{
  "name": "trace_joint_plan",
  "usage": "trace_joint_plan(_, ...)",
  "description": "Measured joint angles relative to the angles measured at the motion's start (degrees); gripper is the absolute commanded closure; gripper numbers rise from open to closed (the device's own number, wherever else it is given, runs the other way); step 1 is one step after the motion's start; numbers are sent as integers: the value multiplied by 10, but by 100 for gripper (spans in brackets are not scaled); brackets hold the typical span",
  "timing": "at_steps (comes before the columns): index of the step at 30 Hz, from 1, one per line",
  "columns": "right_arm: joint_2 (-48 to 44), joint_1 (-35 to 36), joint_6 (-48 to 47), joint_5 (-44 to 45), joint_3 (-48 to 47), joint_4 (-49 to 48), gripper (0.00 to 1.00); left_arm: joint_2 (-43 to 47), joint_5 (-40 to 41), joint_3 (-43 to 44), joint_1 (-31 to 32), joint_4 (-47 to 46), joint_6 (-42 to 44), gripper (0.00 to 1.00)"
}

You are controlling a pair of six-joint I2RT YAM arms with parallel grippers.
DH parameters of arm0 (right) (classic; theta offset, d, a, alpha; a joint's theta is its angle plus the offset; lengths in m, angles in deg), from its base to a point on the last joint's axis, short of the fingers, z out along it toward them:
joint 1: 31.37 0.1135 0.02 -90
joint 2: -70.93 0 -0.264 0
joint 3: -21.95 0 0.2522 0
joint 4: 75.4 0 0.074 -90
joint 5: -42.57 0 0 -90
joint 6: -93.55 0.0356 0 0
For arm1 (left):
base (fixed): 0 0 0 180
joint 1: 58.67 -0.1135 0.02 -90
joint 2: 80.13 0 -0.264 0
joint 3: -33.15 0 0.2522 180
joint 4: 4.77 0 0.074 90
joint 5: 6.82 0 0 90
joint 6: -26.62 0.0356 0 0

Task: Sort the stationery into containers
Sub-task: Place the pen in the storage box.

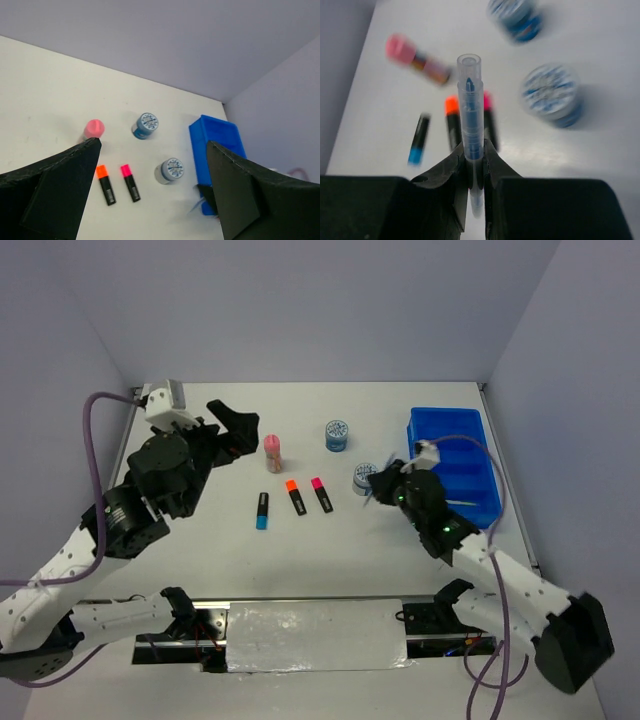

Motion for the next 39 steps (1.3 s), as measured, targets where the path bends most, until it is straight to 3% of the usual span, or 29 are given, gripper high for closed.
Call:
trace_joint_plan(2, -62, -59, 30, 55, 5, 32, 100, 17, 5, -7, -1, 24, 3, 1)
trace_joint_plan(6, -139, -234, 78, 120, 5, 83, 100, 80, -13, -114, 0, 63, 8, 1)
trace_joint_plan(12, -95, -358, 140, 191, 4, 153, 100, 101, -70, -231, 0, 145, 18, 1)
trace_joint_plan(17, -46, -387, 165, 214, 3, 182, 96, 138, -84, -250, 0, 193, 18, 1)
trace_joint_plan(23, -45, -398, 169, 217, 5, 167, 73, 217, -84, -251, 0, 191, 17, 1)
trace_joint_plan(29, -27, -402, 170, 203, 6, 161, 64, 201, -80, -251, 0, 204, 15, 1)
trace_joint_plan(35, -29, -403, 171, 189, 10, 156, 37, 221, -70, -251, 0, 210, 13, 1)
trace_joint_plan(39, -57, -403, 150, 162, 10, 156, 30, 225, -52, -251, 0, 217, 3, 1)
